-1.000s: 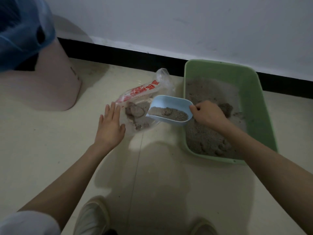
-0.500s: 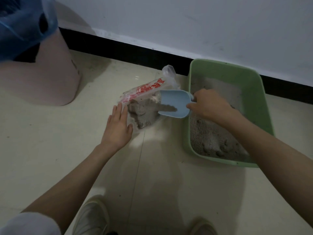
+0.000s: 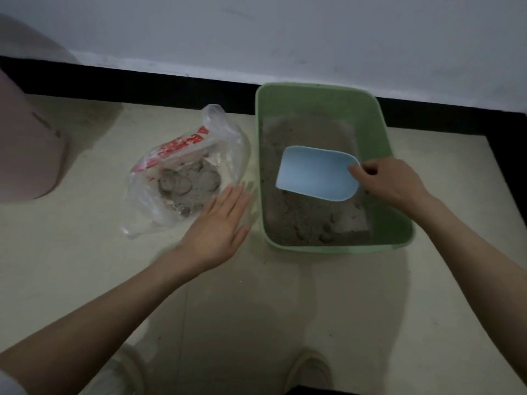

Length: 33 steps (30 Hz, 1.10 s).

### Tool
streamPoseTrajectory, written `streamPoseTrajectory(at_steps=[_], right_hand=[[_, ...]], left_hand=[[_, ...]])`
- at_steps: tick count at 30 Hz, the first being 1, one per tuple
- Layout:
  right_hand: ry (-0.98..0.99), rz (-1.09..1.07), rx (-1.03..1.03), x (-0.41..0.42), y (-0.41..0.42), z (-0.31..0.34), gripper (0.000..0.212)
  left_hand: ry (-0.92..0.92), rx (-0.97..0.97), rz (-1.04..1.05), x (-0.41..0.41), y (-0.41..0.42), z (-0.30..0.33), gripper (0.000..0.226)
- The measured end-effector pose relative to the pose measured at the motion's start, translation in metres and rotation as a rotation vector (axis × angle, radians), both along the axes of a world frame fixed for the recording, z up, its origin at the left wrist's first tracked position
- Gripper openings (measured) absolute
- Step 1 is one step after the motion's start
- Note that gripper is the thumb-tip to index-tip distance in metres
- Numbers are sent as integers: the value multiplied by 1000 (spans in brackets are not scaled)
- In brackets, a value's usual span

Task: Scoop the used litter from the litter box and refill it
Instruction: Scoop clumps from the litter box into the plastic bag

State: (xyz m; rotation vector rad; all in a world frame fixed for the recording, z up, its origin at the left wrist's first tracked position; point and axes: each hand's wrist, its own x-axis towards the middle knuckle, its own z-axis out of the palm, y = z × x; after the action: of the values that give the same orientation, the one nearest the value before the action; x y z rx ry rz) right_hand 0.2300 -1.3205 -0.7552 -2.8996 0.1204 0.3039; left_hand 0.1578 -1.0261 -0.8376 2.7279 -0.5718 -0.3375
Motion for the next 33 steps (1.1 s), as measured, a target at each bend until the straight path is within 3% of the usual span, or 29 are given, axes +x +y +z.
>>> streamPoseTrajectory(at_steps=[6,13,25,33], right_hand=[[13,26,-485,-3,-61,2,39],[48,190,-779,-3,-72,1,24],[166,114,-555,-15,-86,-35,36],[109,352,-444,-11,-80,-40,33]], left_hand=[[21,136,-141,5,-42,-4,86],[-39,135,-106,2,-46,-16,75],[-110,162,-94,0,-50,-18,67],[-102,163,-91,-1,-50,-19,66]])
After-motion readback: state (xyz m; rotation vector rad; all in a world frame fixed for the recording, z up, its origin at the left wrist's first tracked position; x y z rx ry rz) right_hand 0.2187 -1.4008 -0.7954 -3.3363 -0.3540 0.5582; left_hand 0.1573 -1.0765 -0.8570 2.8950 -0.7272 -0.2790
